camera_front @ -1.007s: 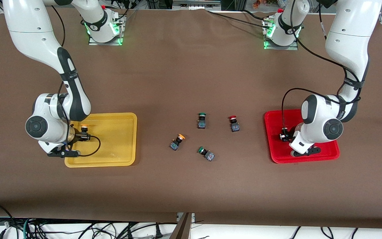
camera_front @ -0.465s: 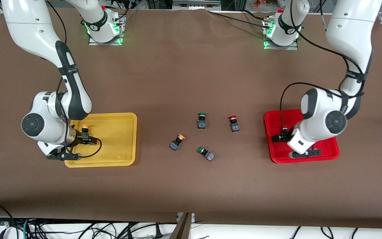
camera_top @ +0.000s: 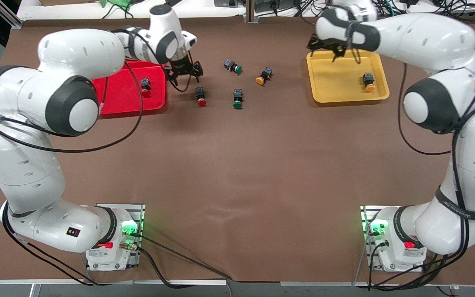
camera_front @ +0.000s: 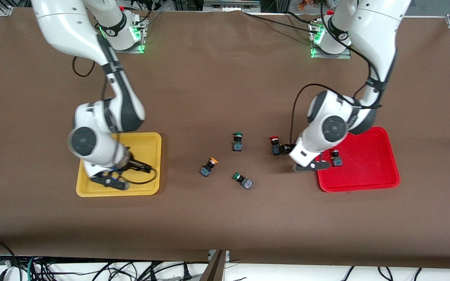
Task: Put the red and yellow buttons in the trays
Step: 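Set orange button in yellow tray with the right gripper while left sets red, then grasp second orange button with the right gripper while the left grasps second red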
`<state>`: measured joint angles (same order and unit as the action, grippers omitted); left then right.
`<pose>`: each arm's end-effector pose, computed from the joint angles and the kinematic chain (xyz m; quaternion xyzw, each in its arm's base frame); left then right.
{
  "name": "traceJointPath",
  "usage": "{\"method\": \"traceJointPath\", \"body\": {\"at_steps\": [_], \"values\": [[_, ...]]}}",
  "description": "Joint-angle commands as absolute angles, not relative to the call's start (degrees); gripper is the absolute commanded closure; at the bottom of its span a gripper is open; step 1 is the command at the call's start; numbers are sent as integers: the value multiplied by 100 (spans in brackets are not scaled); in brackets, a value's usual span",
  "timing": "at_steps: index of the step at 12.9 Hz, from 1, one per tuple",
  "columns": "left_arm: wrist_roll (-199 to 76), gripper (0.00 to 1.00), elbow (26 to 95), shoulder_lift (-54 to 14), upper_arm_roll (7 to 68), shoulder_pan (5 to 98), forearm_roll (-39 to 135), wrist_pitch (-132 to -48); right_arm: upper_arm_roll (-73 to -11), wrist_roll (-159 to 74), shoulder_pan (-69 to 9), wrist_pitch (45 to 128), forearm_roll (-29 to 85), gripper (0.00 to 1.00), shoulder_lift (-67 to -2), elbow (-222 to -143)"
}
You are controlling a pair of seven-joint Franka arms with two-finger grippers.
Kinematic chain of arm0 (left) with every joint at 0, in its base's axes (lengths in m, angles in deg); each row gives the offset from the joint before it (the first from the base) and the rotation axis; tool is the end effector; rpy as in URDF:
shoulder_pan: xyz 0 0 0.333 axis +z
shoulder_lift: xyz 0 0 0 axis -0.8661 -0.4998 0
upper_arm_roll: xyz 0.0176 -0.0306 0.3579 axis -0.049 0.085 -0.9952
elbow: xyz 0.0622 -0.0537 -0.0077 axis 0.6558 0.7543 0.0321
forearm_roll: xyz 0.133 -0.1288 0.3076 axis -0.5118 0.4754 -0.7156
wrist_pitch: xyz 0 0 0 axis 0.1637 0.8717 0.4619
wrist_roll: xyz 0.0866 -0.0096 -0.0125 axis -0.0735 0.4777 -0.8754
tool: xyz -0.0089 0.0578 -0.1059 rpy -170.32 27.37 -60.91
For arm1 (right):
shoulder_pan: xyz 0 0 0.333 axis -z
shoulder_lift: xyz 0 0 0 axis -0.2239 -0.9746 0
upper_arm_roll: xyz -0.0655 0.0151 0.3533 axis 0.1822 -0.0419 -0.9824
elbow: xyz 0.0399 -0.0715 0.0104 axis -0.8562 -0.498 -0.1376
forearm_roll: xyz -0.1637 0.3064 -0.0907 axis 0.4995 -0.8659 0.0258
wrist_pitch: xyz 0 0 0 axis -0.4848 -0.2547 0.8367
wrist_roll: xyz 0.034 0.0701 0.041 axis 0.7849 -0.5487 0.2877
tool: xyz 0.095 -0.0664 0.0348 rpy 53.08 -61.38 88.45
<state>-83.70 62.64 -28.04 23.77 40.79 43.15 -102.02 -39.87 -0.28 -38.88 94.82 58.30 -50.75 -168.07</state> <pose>0.5928 -0.2595 0.2678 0.9945 0.0738 -0.0712 0.0218 0.6730 0.2515 0.3109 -0.9841 0.1774 -0.0002 0.0054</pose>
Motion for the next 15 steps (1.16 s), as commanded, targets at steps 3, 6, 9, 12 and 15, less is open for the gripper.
{"method": "traceJointPath", "body": {"at_steps": [3,6,9,12,15], "values": [[-8873,0,6318,-3084,2296,3716,4325,-10240,-3921,1732,-4632,10290,5788,0,-6025,-15939],[-8925,16,6099,-3364,2296,3707,4325,-10468,-3895,2409,-4993,10513,5832,0,-6656,-15238],[-9023,69,6089,-3401,2296,3707,4325,-10468,-3868,2850,-5187,10504,5850,0,-6983,-14875],[-9014,92,6080,-3340,2296,3768,4325,-10416,-3868,2982,-5337,10513,5981,1,-7115,-14875],[-8935,92,6054,-2779,2243,4040,4325,-9926,-3868,2930,-5381,10495,6043,68,-7133,-14875]]}}
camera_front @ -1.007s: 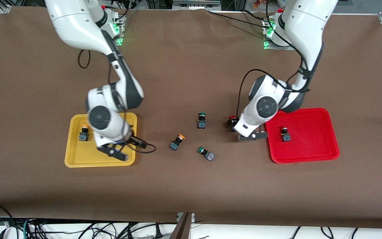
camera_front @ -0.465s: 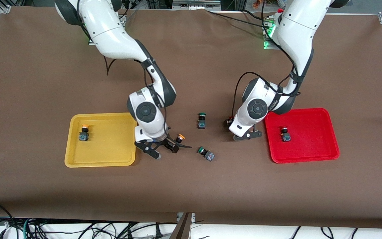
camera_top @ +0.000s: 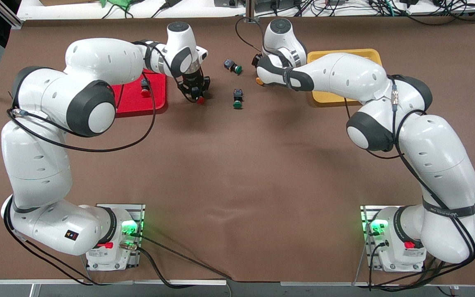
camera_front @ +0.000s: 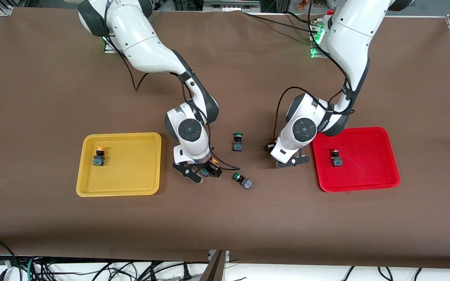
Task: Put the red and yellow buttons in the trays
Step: 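Grasp second orange button with the right gripper while the left grasps second red, then set orange button in yellow tray with the right gripper while left sets red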
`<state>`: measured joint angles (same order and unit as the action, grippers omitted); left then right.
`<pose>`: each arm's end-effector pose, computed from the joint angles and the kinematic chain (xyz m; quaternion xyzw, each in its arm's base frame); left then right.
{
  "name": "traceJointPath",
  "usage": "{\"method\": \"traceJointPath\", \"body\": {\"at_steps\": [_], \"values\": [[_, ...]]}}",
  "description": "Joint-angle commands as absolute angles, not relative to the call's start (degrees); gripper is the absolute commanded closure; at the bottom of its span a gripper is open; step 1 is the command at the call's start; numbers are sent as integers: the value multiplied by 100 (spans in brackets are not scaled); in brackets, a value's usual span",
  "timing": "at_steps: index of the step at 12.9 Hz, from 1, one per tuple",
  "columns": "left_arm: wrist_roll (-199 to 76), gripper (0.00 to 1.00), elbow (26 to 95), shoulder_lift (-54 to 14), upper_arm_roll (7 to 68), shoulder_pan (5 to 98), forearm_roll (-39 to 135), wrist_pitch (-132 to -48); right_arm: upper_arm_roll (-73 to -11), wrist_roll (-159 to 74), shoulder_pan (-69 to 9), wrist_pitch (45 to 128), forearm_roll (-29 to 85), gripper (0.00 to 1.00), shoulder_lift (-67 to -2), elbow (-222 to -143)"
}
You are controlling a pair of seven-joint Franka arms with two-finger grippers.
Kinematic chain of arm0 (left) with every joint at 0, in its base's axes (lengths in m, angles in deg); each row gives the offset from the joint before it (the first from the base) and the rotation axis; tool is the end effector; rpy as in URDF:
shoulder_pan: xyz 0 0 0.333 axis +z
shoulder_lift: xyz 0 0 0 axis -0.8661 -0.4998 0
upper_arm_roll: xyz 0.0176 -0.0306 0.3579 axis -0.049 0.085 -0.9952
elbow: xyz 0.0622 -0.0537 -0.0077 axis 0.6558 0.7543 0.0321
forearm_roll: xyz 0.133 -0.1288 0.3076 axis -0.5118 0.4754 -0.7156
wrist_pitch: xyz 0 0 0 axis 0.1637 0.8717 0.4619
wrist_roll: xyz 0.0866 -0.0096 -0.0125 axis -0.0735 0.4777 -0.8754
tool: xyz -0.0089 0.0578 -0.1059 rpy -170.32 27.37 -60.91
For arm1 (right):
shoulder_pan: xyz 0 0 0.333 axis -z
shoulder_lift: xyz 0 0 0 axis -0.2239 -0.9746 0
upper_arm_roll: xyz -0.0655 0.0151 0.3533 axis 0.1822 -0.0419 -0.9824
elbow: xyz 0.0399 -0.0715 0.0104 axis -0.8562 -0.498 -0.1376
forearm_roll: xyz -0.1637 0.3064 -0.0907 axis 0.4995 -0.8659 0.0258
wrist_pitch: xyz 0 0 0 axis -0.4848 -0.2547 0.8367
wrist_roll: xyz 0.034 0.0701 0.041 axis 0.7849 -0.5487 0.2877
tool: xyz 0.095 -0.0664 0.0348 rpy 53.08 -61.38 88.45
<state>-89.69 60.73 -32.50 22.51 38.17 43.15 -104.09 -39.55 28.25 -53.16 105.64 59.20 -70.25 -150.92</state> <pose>0.5942 -0.2781 0.2317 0.9906 0.1147 -0.0737 0.0104 0.6432 0.4548 0.2015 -0.9572 0.2783 -0.0654 0.0458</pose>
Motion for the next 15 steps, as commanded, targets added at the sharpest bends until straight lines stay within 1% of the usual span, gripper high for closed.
{"method": "traceJointPath", "body": {"at_steps": [1,2,4,5,9,11,12,13,15], "values": [[-8839,92,5923,-2568,2261,4259,4325,-9549,-3868,2895,-5381,10469,6052,92,-7116,-14875],[-8586,92,5705,-2453,2261,4487,4325,-9023,-3868,2869,-5364,10443,6043,99,-7098,-14875],[-7726,92,5195,-2434,2252,5032,4334,-8021,-3842,2738,-5311,10198,6043,100,-7019,-14866],[-7304,92,5114,-2434,2252,5339,4325,-7851,-3833,2484,-5224,10005,6017,100,-6923,-14866],[-5572,92,5122,-2635,2226,6552,4264,-7937,-3903,448,-4399,8591,5955,100,-6273,-14875],[-5480,91,5323,-2977,2235,6748,4123,-8217,-3877,-712,-4021,7958,5955,100,-5983,-15023],[-5481,91,5533,-3118,2226,6740,4114,-8497,-3868,-1213,-3862,7842,5955,100,-5843,-15251],[-5481,88,5605,-3163,2226,6740,4114,-8848,-3859,-1593,-3695,7867,5964,100,-5667,-15583],[-5419,88,5597,-3286,2226,6766,4114,-8956,-3763,-2121,-3527,8059,5964,100,-5386,-16243]]}}
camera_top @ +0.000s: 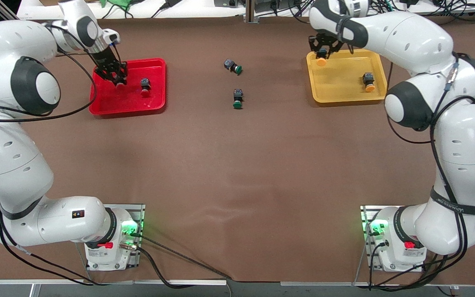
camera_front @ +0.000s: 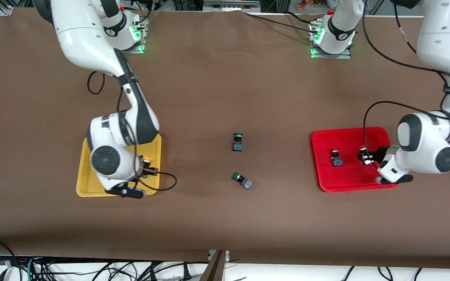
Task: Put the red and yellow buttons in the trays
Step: 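Set orange button in yellow tray with the right gripper while left sets red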
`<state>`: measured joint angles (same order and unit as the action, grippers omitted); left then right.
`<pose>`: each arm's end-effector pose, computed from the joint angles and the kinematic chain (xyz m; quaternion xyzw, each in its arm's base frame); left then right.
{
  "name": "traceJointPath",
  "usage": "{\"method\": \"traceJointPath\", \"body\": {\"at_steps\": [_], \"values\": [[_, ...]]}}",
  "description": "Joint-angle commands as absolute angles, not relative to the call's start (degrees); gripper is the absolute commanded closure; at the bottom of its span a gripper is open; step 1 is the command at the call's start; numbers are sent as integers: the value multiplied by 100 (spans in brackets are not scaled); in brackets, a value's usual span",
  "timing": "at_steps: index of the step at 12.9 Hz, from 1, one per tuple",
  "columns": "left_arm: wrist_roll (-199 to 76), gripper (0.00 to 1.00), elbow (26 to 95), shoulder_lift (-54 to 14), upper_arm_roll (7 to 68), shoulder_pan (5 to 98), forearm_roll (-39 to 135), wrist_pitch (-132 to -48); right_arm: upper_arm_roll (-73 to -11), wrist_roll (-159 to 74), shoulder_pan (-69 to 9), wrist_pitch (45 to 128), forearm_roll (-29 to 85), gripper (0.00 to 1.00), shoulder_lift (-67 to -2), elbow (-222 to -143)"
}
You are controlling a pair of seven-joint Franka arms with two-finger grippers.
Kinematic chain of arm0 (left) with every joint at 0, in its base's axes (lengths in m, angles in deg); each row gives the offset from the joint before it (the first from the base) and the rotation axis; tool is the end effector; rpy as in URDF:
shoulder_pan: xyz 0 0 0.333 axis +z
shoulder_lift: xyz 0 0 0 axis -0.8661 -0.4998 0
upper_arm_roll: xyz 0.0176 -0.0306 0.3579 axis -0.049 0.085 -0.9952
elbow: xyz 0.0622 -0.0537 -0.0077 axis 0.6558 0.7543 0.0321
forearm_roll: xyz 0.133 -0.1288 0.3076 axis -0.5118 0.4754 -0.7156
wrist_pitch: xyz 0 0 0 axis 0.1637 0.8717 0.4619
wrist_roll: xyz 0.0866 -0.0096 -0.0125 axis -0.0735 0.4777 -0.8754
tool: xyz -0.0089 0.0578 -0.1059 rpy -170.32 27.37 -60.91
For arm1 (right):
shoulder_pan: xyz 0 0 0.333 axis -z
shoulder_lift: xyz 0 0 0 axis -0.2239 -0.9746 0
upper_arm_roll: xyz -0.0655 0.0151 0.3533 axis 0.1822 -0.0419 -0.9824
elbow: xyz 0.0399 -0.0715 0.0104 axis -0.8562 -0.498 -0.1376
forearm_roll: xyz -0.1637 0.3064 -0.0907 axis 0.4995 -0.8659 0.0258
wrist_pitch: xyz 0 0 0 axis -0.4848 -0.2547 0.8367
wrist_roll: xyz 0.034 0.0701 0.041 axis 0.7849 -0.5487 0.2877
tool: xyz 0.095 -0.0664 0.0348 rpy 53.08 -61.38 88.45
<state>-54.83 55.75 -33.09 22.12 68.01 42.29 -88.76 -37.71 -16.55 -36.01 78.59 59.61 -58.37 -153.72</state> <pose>0.6447 0.0561 0.2404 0.9853 0.0628 -0.1514 0.0491 0.7053 0.2131 0.2992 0.9950 -0.0588 -0.0680 0.0446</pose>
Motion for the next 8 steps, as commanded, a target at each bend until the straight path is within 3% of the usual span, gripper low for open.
{"method": "traceJointPath", "body": {"at_steps": [1,2,3,4,6,7,8], "values": [[-5419,87,5606,-3365,2226,6766,4105,-8957,-3728,-2376,-3518,8330,5964,100,-5219,-16672],[-5419,55,5606,-3366,2226,6775,4105,-8948,-3710,-2474,-3509,8707,5964,100,-5052,-17146],[-5402,8,5597,-3339,2226,6775,4105,-8939,-3701,-2501,-3509,9076,5964,100,-4920,-17578],[-5410,0,5588,-3287,2226,6783,4105,-8878,-3701,-2571,-3509,9324,5964,100,-4866,-17799],[-5489,0,5545,-2937,2226,6783,4114,-8738,-3701,-2598,-3509,9449,5955,100,-4866,-17942],[-5411,0,5509,-2656,2217,6810,4114,-8467,-3701,-2598,-3509,9493,5955,92,-4866,-17986],[-5419,0,5500,-2314,2217,6897,4131,-8099,-3701,-2598,-3509,9493,5955,57,-4866,-17978]]}}
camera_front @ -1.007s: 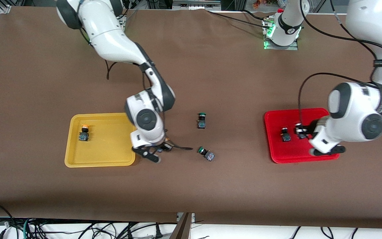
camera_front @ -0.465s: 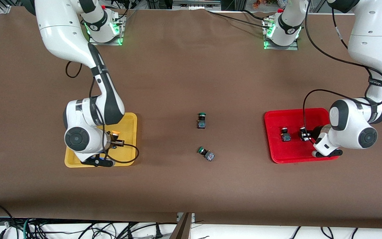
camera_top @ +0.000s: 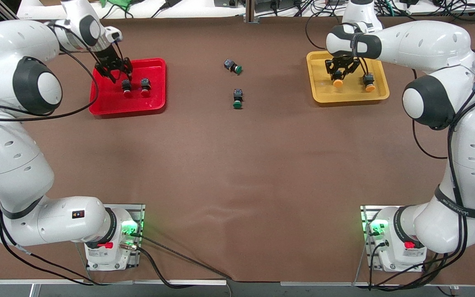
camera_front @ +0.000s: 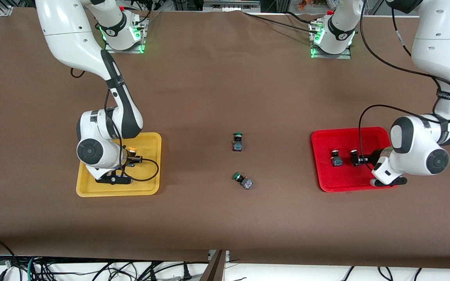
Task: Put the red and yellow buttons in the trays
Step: 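Set orange button in yellow tray with the right gripper while left sets red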
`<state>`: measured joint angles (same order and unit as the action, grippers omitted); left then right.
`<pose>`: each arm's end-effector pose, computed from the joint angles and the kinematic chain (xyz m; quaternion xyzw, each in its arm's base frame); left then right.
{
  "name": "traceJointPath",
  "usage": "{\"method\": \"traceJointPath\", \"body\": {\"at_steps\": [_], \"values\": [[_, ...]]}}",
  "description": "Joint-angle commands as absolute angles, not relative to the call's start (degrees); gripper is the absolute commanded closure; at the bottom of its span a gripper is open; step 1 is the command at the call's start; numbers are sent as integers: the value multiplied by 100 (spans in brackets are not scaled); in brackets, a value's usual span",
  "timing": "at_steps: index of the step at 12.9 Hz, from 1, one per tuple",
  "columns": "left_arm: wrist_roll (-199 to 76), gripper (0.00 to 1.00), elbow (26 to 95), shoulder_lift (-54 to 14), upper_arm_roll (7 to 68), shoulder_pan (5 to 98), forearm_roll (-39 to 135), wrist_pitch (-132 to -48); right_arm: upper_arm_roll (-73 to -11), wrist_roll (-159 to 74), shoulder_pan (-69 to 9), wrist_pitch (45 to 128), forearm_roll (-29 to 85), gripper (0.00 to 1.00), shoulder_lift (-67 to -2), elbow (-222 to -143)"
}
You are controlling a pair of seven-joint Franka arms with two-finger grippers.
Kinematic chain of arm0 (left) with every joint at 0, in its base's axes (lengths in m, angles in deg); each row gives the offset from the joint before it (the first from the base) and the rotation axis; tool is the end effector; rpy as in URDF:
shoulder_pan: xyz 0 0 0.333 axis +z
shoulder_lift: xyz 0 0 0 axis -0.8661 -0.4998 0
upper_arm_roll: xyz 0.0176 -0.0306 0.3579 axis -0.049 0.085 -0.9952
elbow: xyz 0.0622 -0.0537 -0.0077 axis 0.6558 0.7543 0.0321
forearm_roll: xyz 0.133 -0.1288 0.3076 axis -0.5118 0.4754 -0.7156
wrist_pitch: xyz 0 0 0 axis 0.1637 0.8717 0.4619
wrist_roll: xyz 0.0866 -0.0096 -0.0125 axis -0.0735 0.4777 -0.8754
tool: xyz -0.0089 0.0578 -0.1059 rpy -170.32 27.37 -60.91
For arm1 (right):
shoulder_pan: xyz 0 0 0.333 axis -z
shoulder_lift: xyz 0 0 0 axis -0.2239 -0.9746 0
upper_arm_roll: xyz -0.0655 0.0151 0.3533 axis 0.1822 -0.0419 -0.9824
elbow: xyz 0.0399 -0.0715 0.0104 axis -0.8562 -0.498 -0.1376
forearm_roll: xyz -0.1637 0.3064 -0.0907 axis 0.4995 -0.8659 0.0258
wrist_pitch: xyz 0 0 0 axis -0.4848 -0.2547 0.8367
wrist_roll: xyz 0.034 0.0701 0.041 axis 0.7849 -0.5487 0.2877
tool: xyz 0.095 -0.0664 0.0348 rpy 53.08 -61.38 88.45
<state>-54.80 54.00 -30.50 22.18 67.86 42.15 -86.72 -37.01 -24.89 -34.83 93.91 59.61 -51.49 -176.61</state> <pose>0.6525 0.0549 0.2792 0.9884 0.0586 -0.1316 0.0471 0.6557 0.1575 0.2437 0.9960 -0.0188 -0.0761 0.0418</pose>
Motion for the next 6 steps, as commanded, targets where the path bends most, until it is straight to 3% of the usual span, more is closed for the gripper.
{"method": "traceJointPath", "body": {"at_steps": [1,6], "values": [[-5480,0,5370,-2041,2217,6898,4123,-7756,-3701,-2546,-3500,9450,5955,1,-4866,-17917],[-5463,0,3263,-1581,2322,6837,4114,-5437,-3509,-2669,-3474,8810,6052,0,-4358,-17241]]}}
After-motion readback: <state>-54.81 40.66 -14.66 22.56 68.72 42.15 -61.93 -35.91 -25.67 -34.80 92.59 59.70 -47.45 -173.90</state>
